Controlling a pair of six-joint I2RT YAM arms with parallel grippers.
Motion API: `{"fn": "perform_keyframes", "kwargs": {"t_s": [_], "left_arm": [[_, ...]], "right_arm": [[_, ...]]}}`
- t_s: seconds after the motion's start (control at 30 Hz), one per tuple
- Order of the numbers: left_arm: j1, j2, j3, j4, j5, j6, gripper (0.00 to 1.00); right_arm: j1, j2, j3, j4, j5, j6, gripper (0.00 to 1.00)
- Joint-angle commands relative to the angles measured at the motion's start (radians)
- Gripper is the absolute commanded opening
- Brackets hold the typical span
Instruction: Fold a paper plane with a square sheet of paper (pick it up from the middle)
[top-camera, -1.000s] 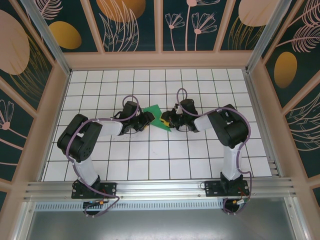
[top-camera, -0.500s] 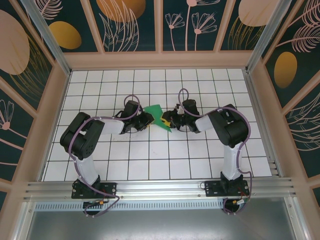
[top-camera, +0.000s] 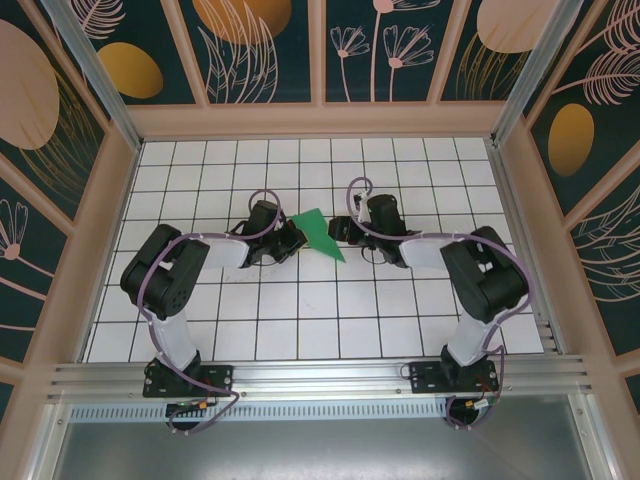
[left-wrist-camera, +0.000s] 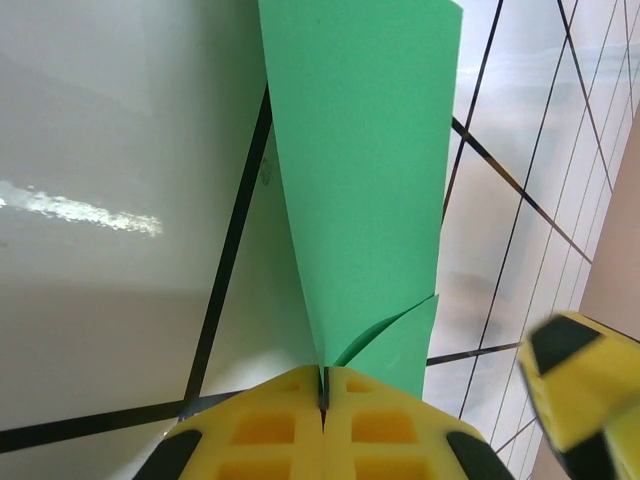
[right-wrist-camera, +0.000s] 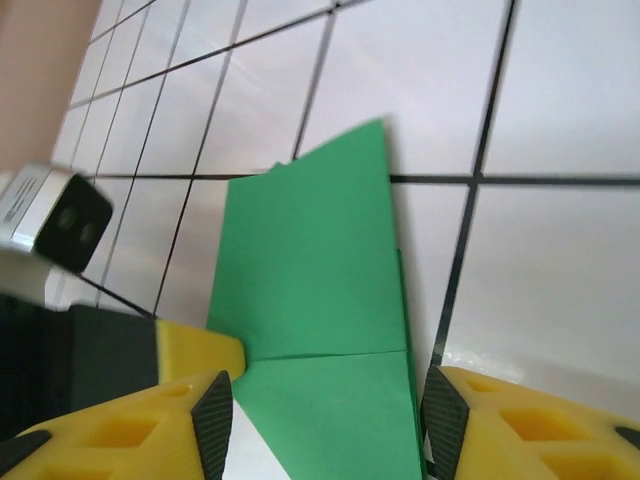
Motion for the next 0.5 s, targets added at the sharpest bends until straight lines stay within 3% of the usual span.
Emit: {"fn": "perform_keyframes", "kwargs": {"t_s": [0.0,0.1,0.23,0.4,0.47], "left_arm": [[-0.002,-0.031,0.036,-0.035,0.001,0.020,0.00],[-0.002,-0.039,0.042,-0.051,0.001,0.025,0.00],[-0.001,-0.043,0.054,-0.076,0.004,0.035,0.00],[-0.002,-0.048,0.072,-0.108,0.005,0.045,0.00],[-0.002,-0.051,0.073,-0.114,0.004,0.047,0.00]], "right_arm": [[0.059,-0.041,-0.018,-0.005,0.120,-0.297,0.58],[0.115,-0.018,0.005,-0.044,0.194,-0.413,0.61],[0.192,-0.023,-0.084,0.095,0.287,-0.596,0.64],[0.215,-0.009,-0.129,0.190,0.272,-0.722,0.63],[0.219,0.002,-0.139,0.220,0.258,-0.766,0.57]]}}
